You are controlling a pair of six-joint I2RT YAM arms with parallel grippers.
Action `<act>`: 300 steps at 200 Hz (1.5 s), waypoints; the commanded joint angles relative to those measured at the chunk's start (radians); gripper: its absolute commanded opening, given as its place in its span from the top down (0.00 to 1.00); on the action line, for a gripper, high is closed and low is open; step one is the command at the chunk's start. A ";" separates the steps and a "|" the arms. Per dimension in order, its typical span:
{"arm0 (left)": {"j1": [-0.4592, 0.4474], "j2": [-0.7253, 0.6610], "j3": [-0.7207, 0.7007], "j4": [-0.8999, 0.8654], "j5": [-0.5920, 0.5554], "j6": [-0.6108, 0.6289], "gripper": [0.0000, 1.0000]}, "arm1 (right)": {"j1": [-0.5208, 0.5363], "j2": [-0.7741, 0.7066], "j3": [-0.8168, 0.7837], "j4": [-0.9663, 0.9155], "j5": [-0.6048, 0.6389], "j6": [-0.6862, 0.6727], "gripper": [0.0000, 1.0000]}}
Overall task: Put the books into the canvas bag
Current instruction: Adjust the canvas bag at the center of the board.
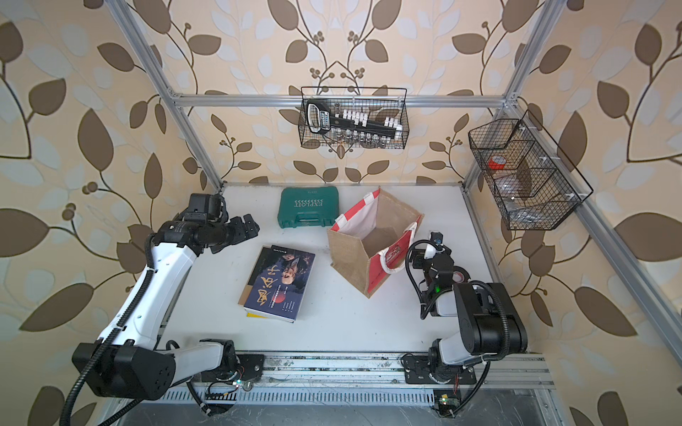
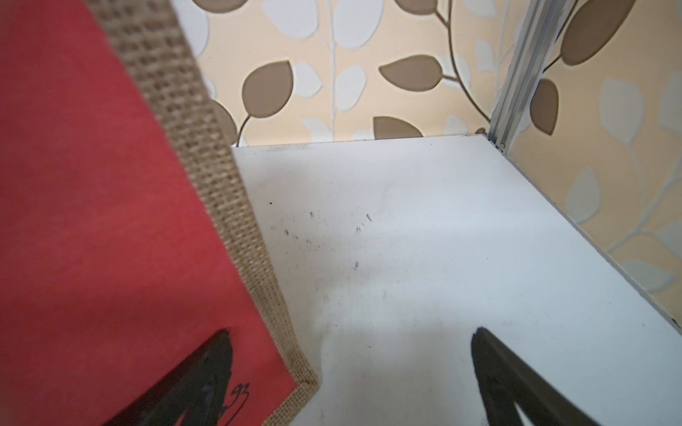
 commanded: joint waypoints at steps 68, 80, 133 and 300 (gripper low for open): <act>-0.001 -0.045 -0.113 0.036 0.154 0.040 0.01 | 0.047 -0.173 0.469 -1.004 0.536 0.336 0.01; -0.001 -0.049 -0.119 0.033 0.172 0.040 0.01 | 0.067 -0.213 0.493 -1.062 0.542 0.323 0.01; -0.001 -0.120 -0.176 0.036 0.209 0.060 0.01 | 0.142 -0.493 0.563 -1.266 0.381 0.268 0.01; -0.150 -0.179 -0.134 0.111 0.357 0.125 0.01 | 0.084 -0.196 1.082 -1.637 -0.244 0.161 0.01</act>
